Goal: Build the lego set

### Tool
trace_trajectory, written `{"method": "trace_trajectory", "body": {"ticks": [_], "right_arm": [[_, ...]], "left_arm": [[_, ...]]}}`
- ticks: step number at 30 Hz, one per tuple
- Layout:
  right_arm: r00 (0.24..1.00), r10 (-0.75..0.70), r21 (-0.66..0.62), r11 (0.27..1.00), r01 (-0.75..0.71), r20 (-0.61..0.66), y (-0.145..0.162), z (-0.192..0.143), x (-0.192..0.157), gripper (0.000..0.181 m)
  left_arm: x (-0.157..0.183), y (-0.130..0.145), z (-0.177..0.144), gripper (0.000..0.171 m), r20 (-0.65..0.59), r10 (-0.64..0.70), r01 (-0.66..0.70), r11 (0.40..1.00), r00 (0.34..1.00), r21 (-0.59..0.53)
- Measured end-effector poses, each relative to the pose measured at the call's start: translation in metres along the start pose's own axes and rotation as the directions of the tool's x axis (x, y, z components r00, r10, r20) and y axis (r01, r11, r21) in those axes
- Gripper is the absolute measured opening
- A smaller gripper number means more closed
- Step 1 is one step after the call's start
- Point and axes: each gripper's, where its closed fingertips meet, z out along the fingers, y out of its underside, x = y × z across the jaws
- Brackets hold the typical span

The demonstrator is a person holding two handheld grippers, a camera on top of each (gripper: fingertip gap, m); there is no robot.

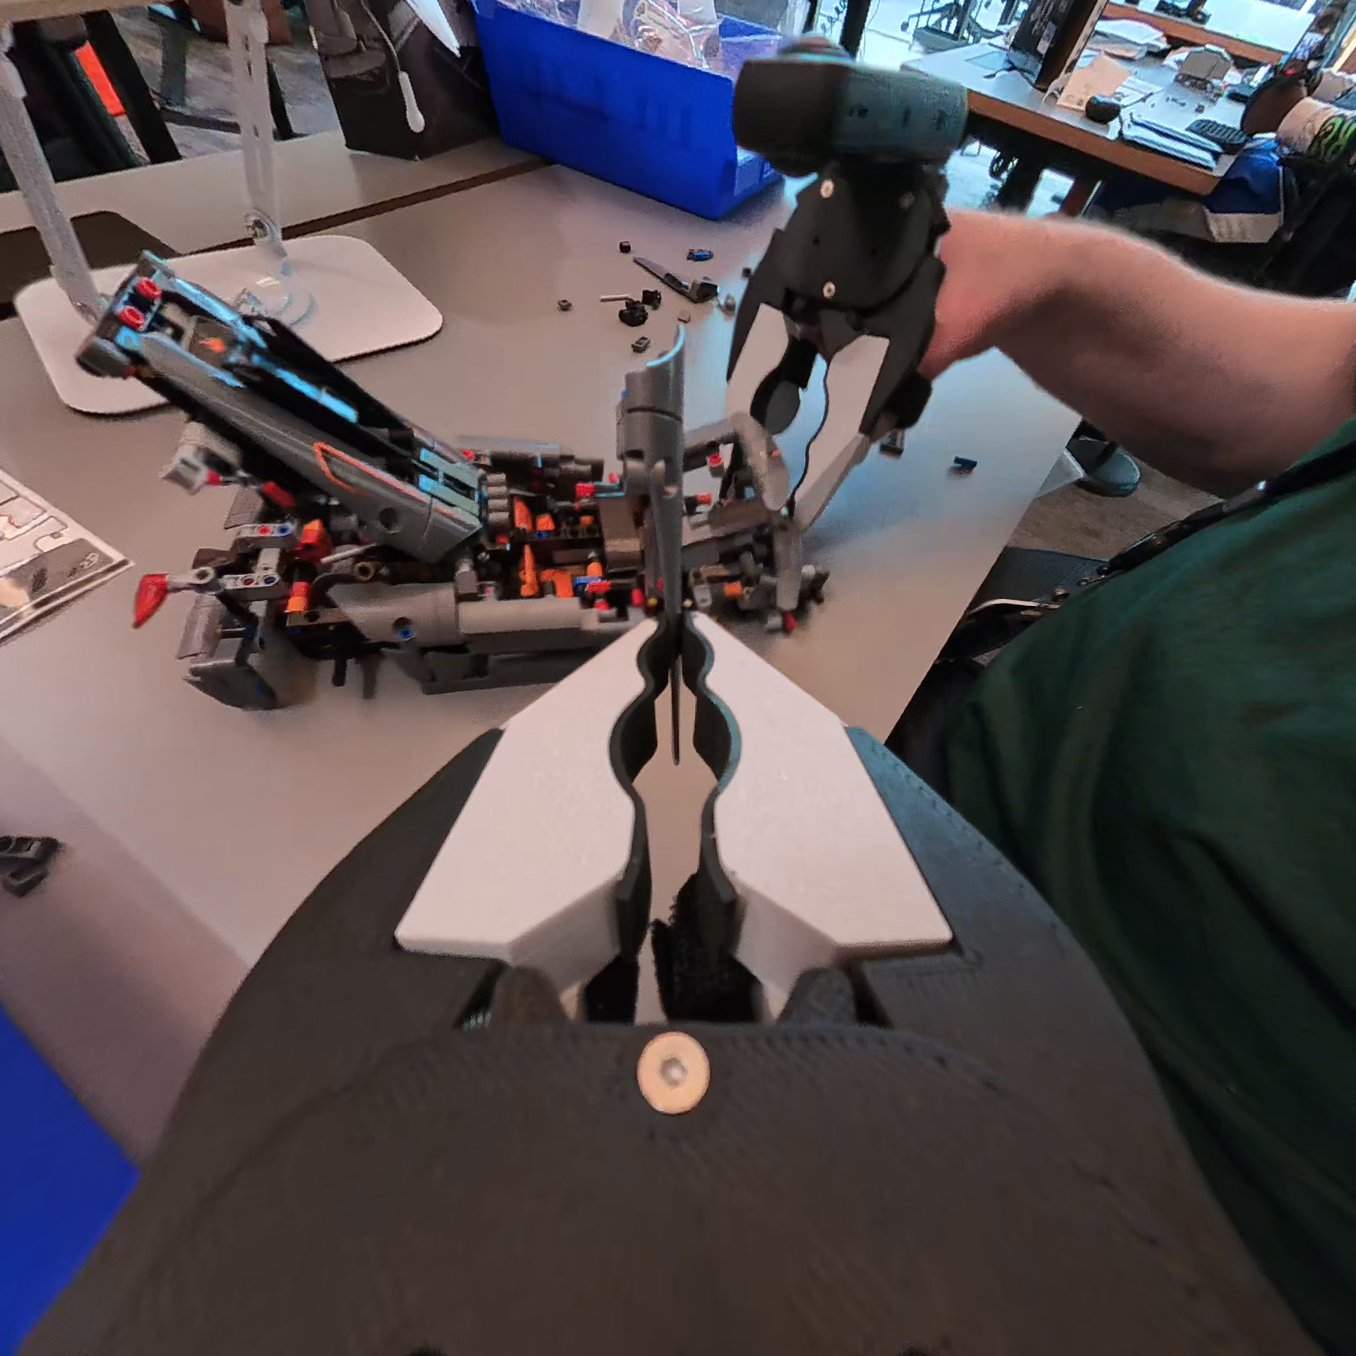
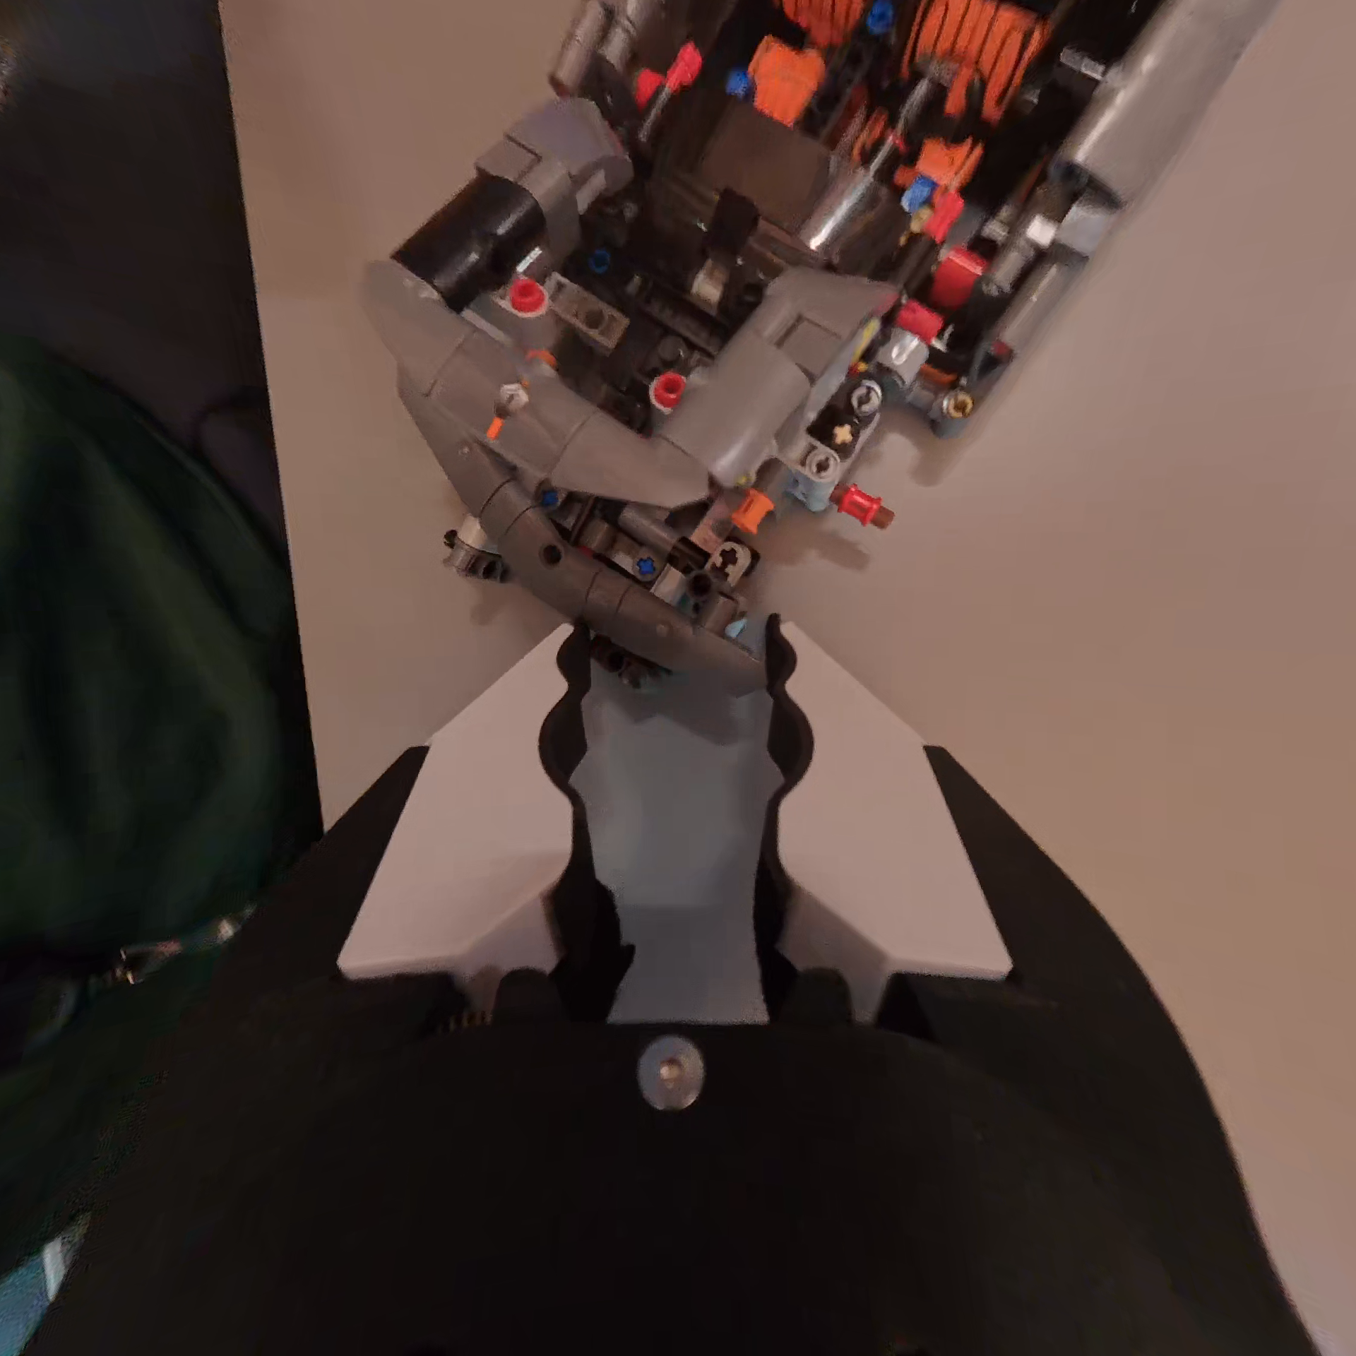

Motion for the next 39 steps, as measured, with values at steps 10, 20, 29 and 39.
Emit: {"method": "trace_trajectory", "body": {"ticks": [10,20,29,39], "right_arm": [[0.999,0.051,0.084,0.995,-0.051,-0.004,-0.054,0.041,-0.043,0.041],[1.0,-0.013,0.135,0.991,0.012,0.011,-0.093,0.065,-0.051,0.045],[0.981,-0.187,0.079,0.98,0.182,0.06,-0.082,0.049,-0.045,0.049],[0.93,-0.332,0.096,0.943,0.32,0.158,-0.086,0.039,-0.04,0.033]], "left_arm": [[-0.005,-0.002,-0.032,0.0,0.09,-0.024,0.018,0.998,0.996,0.061],[-0.009,0.01,-0.047,0.0,0.145,-0.072,0.059,0.994,0.987,0.089],[-0.003,0.037,-0.051,0.0,0.163,-0.119,0.111,0.992,0.979,0.054],[-0.006,0.065,-0.028,0.0,0.182,-0.188,0.188,0.982,0.965,0.013]]}}
